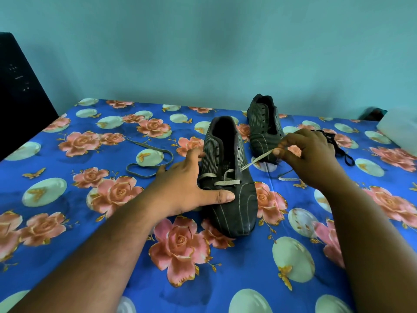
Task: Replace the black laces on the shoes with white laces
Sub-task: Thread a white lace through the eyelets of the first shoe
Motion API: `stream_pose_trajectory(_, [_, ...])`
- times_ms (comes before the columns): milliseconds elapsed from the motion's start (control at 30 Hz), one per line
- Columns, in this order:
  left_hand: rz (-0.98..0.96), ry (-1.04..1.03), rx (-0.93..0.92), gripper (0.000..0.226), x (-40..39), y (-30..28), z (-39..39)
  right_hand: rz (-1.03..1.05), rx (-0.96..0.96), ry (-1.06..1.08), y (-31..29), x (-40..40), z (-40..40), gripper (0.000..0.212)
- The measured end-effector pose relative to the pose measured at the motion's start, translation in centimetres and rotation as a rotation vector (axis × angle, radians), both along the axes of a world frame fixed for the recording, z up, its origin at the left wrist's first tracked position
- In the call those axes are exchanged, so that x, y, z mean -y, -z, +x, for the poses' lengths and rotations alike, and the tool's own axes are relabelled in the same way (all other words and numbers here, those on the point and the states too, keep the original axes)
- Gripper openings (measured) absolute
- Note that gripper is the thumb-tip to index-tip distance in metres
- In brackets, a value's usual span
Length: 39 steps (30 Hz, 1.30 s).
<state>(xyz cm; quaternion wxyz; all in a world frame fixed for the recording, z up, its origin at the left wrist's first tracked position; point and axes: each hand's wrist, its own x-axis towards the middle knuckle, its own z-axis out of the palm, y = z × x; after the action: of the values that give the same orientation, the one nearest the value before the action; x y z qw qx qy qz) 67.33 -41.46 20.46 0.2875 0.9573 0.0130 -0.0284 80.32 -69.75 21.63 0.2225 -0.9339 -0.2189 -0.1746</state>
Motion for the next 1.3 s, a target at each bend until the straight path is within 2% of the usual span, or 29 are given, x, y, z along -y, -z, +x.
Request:
stream_pose_trajectory(100, [-0.026, -0.017, -0.005, 0.105, 0.0, -0.5, -0.2, -0.036, 0.071, 0.004, -0.2, -1.0, -0.8, 0.023])
stream_pose_trajectory(200, [-0.086, -0.015, 0.013, 0.088, -0.5, -0.6, -0.1, 0.022, 0.107, -0.237, -0.8, -2.4, -2.2, 0.035])
stream_pose_trajectory(300, [-0.190, 0.021, 0.055, 0.074, -1.2, -0.2, 0.1, -0.082, 0.118, -0.389, -0.1, -3.8, -2.8, 0.040])
stream_pose_trajectory(467, [-0.222, 0.101, 0.103, 0.051, -1.8, 0.3, 0.4, -0.008, 0.072, -0.486, 1.0, -4.1, -1.9, 0.015])
stream_pose_trajectory(600, [-0.258, 0.150, 0.112, 0.027, -1.9, 0.4, 0.6, 0.006, 0.046, -0.493, 0.8, -3.2, -1.2, 0.017])
stream_pose_trajectory(767, [-0.294, 0.183, 0.077, 0.026, -1.9, 0.2, 0.5, -0.032, 0.031, -0.420, 0.7, -1.4, -0.2, 0.036])
stream_pose_trajectory(1000, [-0.301, 0.136, 0.113, 0.029, -1.8, 0.0, 0.4, 0.021, 0.016, -0.435, 1.2, -2.3, -0.4, 0.032])
stream_pose_trajectory(1067, [-0.281, 0.112, 0.188, 0.031, -1.5, 0.3, 0.5, 0.057, 0.011, -0.441, 1.1, -2.4, -0.4, 0.033])
stream_pose_trajectory(1200, [-0.188, 0.121, 0.461, 0.037, -0.3, 0.1, 0.3, 0.073, 0.029, -0.505, 0.4, -2.5, -0.9, 0.031])
stream_pose_trajectory(1300, [-0.012, 0.114, 0.572, 0.031, 1.5, -0.1, 0.0, 0.027, 0.044, -0.548, 0.1, -2.8, -1.3, 0.033])
